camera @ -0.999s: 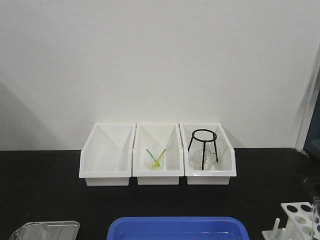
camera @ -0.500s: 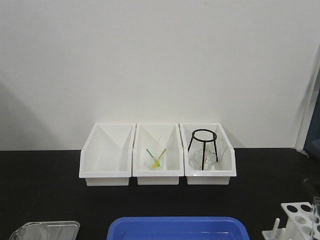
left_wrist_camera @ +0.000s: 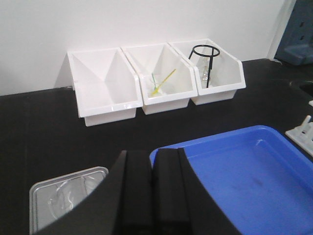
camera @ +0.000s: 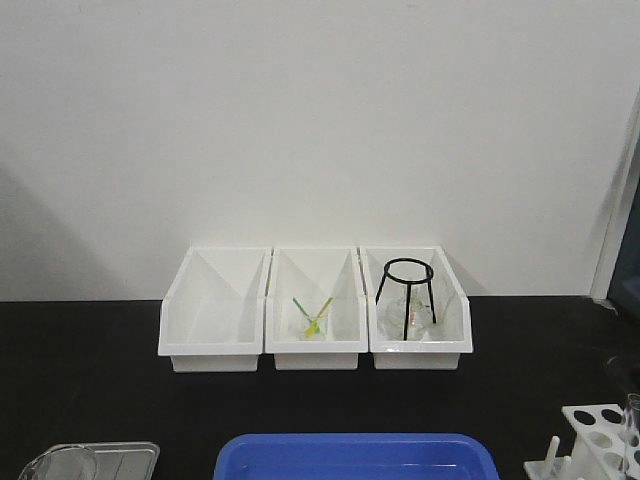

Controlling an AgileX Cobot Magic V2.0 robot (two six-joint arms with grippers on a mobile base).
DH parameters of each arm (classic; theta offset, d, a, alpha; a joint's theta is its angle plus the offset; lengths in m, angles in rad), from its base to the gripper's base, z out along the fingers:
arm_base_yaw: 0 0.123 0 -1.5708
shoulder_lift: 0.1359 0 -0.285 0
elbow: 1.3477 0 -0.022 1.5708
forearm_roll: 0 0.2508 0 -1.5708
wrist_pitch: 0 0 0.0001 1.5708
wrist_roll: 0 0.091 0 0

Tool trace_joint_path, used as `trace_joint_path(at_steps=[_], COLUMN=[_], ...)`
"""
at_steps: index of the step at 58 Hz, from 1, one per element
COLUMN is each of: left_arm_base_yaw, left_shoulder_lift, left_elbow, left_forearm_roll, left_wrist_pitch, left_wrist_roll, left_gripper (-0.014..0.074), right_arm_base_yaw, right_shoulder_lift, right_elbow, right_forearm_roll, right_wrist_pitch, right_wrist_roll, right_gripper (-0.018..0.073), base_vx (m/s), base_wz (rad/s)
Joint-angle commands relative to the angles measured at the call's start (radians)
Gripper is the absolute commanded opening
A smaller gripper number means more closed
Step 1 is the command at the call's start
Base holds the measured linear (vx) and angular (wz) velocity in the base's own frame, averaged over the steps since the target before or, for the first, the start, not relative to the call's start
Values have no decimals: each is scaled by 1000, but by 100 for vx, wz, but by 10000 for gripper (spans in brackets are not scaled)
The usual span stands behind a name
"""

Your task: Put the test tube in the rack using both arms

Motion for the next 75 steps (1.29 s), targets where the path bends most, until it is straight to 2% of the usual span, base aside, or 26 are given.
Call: trace_joint_path(at_steps=[1,7,14,18,28,34,38,42,50,67,75], left_arm_base_yaw=[-4,-1,-1,-1,-1,-1,10,56,192,457,527], left_shoulder_lift=[2,3,3,2,2,-2,-10,-24,-67,-320,-456], left_elbow=[-25,-23,-23,-23,-16,35,89,149,250,540,710], left_forearm_roll=[-72,-222,-344,-380,-412,-411,-404,-404,-407,-442,-483], left_wrist_pitch=[-87,-120,-169,-190,-267,-408,-524,-589,-599,-615,-661], left_wrist_roll=[98,297,449,491,534,590,597,579,530,569,563], left_gripper=[-3,-3,-3,-3,-3,-3,-3,-3,-3,-3,-3], right_arm_base_yaw=[2,2,2,2,2,2,2,2,2,2,2], right_shoulder_lift=[-3,-3,-3,-3,-3,-3,-3,-3,-3,-3,-3], right_elbow=[-34,-34,-34,-34,-34,-34,-34,-34,-34,-34,-34], right_forearm_roll=[-18,-18,-18,-18,-18,-18,-18,-18,-18,-18,-18], right_wrist_pitch=[33,33,33,33,33,33,33,33,33,33,33], right_wrist_roll=[-4,-4,-4,-4,-4,-4,-4,-4,-4,-4,-4], right_gripper=[-11,-11,-11,-11,-11,-11,-11,-11,-11,-11,-11], base_vx=[0,0,0,0,0,0,0,0,0,0,0], base_wz=[0,0,0,0,0,0,0,0,0,0,0])
